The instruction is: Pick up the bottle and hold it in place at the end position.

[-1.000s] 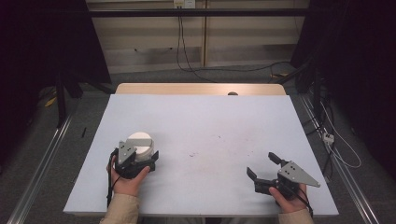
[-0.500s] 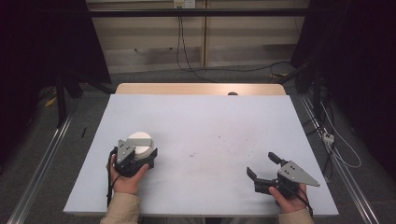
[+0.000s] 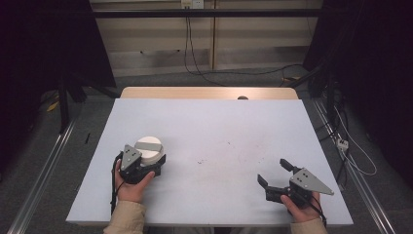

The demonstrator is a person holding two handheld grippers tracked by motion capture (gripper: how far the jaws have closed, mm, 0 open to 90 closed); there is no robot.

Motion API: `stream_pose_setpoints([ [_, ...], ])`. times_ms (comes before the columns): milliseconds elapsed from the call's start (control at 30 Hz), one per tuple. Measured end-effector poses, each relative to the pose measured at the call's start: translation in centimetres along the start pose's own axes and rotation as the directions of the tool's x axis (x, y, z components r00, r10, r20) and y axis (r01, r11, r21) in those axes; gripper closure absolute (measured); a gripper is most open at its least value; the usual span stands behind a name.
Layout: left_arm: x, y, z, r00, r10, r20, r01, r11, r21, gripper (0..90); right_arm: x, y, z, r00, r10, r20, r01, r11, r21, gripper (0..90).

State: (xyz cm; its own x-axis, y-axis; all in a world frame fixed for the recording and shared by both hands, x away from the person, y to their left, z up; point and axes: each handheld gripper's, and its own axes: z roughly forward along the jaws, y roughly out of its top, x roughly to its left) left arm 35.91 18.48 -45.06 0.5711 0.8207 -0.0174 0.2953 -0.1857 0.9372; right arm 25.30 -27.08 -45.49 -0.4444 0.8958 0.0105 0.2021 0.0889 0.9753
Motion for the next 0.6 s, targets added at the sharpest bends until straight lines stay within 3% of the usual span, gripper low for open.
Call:
stream_pose_setpoints([
  [200,-0.2,0.4,0.3,0.9975,0.026,0.066,-0.024,0.9996,-0.017,18.3,0.0,0.0,0.0,1.0000,-0.001,0.001,0.001,1.000,-0.005,4.2],
  [333,-0.3,0.7,0.3,0.9940,0.016,0.109,-0.012,0.9990,-0.042,18.4,0.0,0.1,0.0,1.0000,-0.004,0.001,0.004,1.000,-0.007,4.2],
  [600,-0.5,1.1,0.6,0.9885,0.014,0.151,-0.001,0.9965,-0.084,18.4,0.0,0.1,-0.1,1.0000,-0.008,0.001,0.008,1.000,-0.010,4.2],
])
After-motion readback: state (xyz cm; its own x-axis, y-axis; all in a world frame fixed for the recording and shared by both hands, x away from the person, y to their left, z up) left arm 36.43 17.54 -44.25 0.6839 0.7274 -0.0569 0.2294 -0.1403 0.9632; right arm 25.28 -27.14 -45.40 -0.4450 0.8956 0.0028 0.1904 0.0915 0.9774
